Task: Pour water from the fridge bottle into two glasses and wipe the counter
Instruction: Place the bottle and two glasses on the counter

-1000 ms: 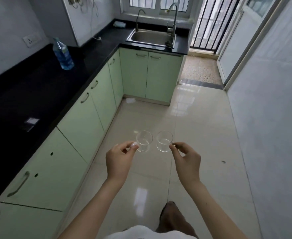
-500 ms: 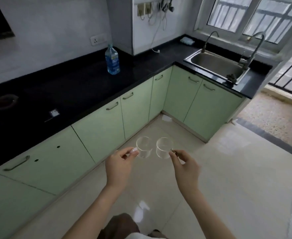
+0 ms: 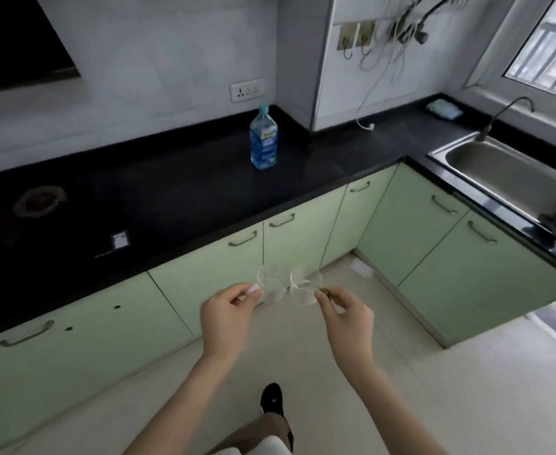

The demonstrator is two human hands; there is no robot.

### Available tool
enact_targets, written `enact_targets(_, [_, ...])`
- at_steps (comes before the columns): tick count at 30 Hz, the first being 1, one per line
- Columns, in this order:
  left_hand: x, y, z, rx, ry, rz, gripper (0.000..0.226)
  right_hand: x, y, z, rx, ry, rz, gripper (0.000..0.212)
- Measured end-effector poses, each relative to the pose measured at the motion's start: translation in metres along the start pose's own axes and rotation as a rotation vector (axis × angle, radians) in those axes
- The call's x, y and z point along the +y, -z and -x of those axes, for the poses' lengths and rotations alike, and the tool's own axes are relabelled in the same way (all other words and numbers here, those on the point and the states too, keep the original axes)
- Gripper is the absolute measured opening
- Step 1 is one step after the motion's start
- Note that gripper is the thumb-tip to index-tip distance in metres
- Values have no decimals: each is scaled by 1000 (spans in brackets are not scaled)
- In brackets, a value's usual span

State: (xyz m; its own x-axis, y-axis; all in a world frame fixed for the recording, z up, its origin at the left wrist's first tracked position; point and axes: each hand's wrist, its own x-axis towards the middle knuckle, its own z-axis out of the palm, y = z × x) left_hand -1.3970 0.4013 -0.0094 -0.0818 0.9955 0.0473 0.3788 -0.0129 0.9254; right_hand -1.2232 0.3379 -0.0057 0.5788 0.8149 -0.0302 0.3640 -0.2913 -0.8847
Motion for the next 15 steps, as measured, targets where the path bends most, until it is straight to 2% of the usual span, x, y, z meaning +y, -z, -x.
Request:
enact_targets(10, [36,-42,-161,109,-21,-37,3,-53,-37,-174,-87,58,-36,4])
enact_targets(15, [25,-72,-213,166,-17,-59,4,-54,-61,-250,-181,92,-6,11])
